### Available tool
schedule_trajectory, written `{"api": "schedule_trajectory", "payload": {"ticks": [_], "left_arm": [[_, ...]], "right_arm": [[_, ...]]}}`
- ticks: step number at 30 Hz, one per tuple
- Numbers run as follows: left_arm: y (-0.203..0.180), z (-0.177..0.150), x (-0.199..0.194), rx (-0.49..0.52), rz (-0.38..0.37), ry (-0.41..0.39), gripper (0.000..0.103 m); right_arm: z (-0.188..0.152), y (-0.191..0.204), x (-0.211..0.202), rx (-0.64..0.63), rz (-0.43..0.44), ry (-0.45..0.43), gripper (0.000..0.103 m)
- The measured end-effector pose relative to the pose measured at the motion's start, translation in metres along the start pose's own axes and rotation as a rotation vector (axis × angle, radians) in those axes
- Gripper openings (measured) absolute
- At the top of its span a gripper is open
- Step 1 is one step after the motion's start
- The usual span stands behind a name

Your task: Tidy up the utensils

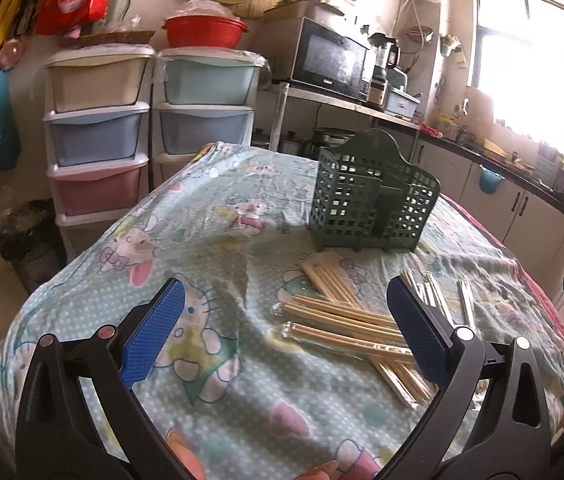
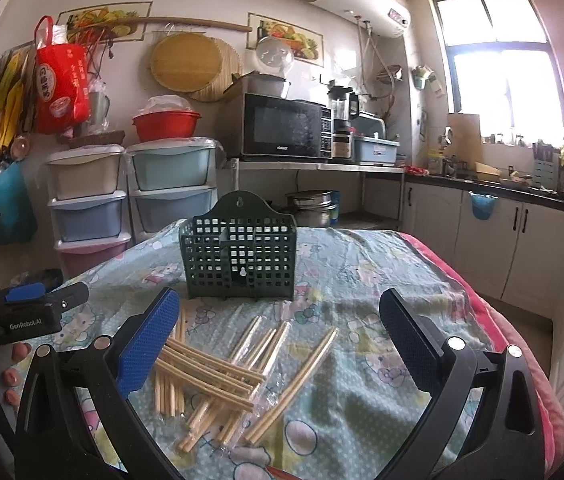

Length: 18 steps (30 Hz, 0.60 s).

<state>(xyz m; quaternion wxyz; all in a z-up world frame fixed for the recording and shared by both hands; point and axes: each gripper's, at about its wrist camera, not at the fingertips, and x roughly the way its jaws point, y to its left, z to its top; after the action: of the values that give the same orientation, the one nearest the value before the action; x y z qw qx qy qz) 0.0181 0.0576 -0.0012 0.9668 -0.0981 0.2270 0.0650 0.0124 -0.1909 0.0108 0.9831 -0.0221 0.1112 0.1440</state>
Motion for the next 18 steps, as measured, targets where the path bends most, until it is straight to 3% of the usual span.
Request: {"api": "schedule_trajectory", "payload": {"ticks": [8, 18], "left_arm": [[0.015, 0.017, 0.012, -0.034, -0.028, 0.052, 0.094], [0.005, 0.038, 0.045, 0.048, -0.099, 0.141, 0.094]], "right_arm": [[0.018, 0.006, 0.016, -0.036, 0.060, 0.018, 0.097], [0.036, -0.006, 0.053, -0.011, 0.087, 0.111, 0.097]]}}
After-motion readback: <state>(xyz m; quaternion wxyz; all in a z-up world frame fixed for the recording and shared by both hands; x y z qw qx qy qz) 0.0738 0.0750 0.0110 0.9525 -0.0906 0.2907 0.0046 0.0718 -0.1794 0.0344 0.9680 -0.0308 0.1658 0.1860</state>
